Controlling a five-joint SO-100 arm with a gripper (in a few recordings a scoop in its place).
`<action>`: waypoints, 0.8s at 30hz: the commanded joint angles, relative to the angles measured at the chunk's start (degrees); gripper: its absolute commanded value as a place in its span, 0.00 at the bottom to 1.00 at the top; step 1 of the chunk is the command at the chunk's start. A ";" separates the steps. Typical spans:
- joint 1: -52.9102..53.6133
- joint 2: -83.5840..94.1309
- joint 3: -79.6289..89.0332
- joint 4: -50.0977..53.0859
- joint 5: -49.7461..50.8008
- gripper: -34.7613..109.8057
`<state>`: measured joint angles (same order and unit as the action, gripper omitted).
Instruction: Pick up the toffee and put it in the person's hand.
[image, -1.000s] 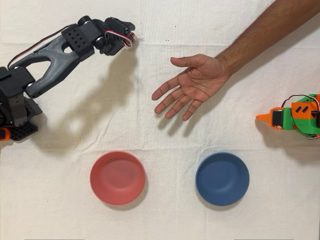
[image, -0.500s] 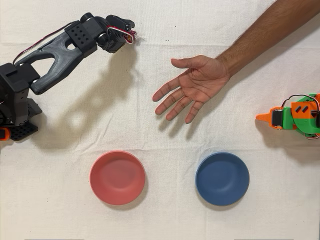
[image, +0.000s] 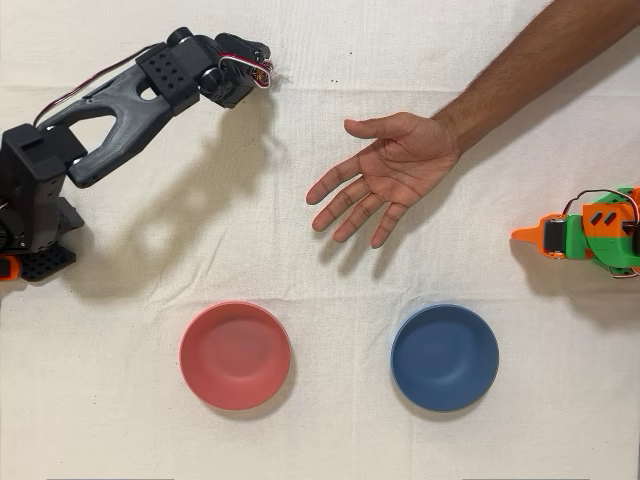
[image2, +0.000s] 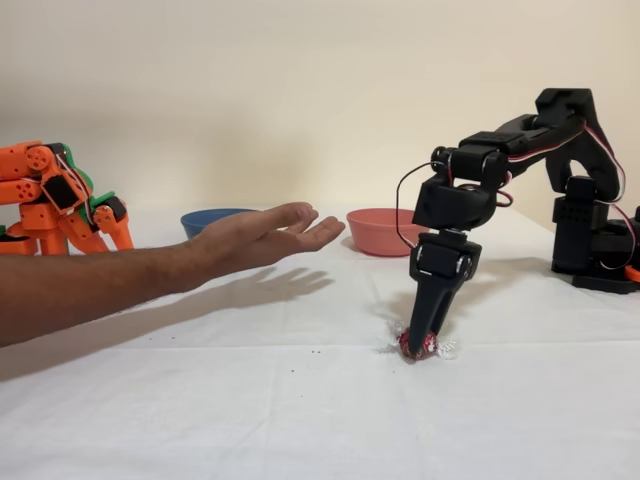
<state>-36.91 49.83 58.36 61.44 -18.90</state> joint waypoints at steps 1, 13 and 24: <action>0.18 1.76 -4.39 -0.35 -1.05 0.41; 1.14 1.67 -4.22 -1.85 -1.58 0.38; 0.09 6.33 0.70 -2.64 -0.09 0.33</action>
<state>-35.86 48.78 58.01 58.71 -19.16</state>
